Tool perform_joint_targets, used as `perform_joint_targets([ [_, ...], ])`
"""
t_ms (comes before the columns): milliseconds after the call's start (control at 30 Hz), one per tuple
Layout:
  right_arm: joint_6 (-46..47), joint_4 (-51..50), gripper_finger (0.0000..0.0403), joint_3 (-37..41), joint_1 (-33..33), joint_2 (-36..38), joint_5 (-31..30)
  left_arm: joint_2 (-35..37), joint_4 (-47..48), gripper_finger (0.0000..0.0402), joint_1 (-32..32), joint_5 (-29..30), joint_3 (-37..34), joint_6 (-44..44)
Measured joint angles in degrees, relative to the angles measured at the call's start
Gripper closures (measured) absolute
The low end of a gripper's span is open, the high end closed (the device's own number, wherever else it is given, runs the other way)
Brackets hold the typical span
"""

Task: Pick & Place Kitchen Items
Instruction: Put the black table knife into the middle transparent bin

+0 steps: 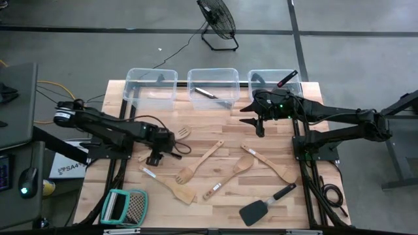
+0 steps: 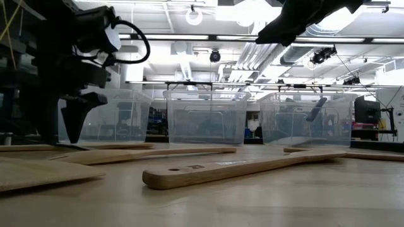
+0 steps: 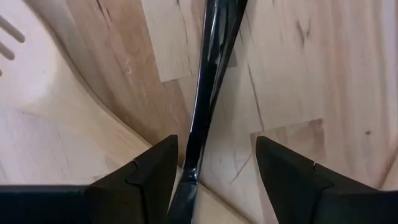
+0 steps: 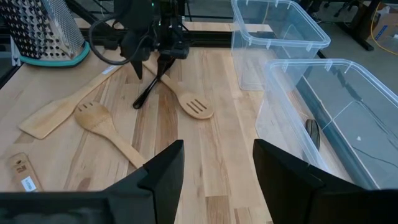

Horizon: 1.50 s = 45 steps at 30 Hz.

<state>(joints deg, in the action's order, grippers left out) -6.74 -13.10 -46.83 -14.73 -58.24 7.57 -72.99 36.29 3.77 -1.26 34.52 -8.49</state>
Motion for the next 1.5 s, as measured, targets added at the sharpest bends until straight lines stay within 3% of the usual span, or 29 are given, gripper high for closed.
perform_joint_targets([
  [467, 0.00, 0.00, 0.0219, 0.00, 0.01, 0.00, 0.01, -2.33, -0.21, 0.0188, -0.04, 1.02, 0.00, -9.57],
  [933, 0.00, 0.00, 0.0219, 0.00, -0.01, 0.00, 0.00, -5.27, -1.73, 0.0191, -3.82, -0.72, 0.09, -10.56],
  [1500, 0.00, 0.00, 0.0219, 0.00, -0.01, 0.00, 0.00, -5.33, -2.08, 0.0341, -4.20, 0.26, 0.09, -11.07],
])
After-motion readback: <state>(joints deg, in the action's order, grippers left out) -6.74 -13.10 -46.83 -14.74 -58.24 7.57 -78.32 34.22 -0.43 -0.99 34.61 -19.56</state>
